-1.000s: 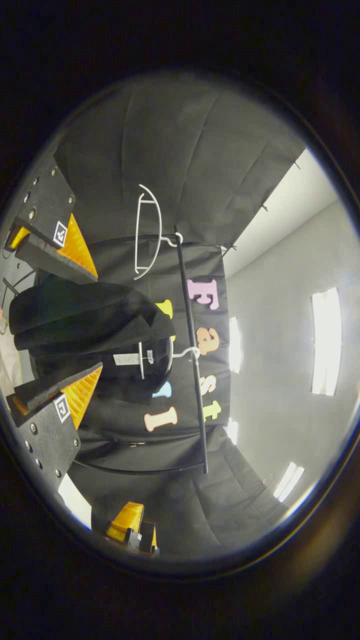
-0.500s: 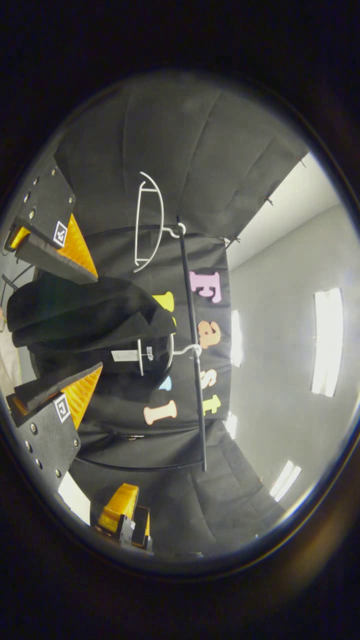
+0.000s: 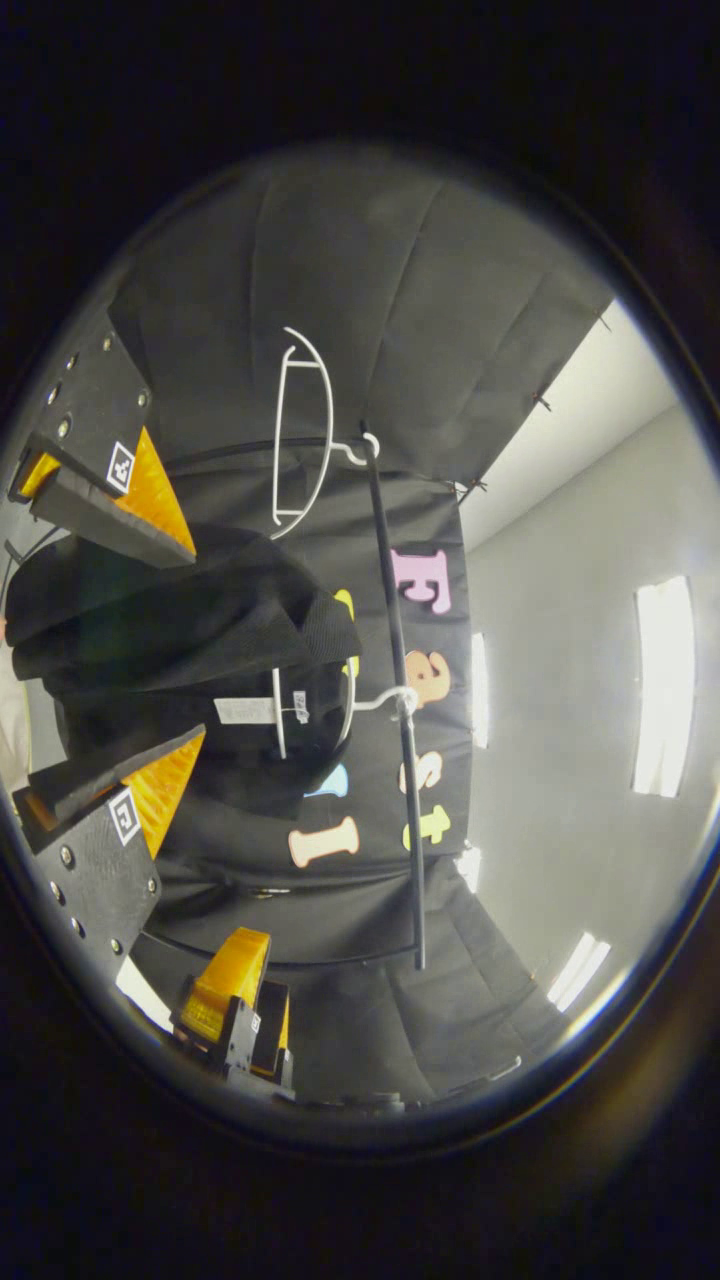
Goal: Grasp the clothes on the hanger with both hands and then place them into the laundry hamper below.
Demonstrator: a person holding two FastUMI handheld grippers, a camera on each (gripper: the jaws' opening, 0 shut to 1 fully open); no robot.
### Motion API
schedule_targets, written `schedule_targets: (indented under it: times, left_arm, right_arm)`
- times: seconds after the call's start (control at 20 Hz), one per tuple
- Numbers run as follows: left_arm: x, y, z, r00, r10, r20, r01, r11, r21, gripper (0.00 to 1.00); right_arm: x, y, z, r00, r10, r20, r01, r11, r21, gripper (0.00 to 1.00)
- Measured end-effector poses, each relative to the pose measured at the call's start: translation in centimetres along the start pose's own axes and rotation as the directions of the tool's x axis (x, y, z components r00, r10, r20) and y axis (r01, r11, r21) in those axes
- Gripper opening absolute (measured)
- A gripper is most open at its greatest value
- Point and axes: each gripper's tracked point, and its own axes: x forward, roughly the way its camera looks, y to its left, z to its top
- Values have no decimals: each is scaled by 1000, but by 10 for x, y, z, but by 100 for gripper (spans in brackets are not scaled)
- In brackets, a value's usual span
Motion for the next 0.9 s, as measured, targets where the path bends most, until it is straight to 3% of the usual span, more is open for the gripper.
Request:
schedule_targets:
  times: [0.45, 0.9]
  left_arm:
    - [67, -14, -12, 992, 121, -20, -120, 991, 52, 91]
    - [112, -13, -21, 974, 227, -23, -223, 970, 99, 90]
  right_arm:
    - [84, 0, -12, 992, 127, -1, -127, 991, 52, 99]
    - [147, 23, -29, 966, 260, -7, -259, 963, 75, 98]
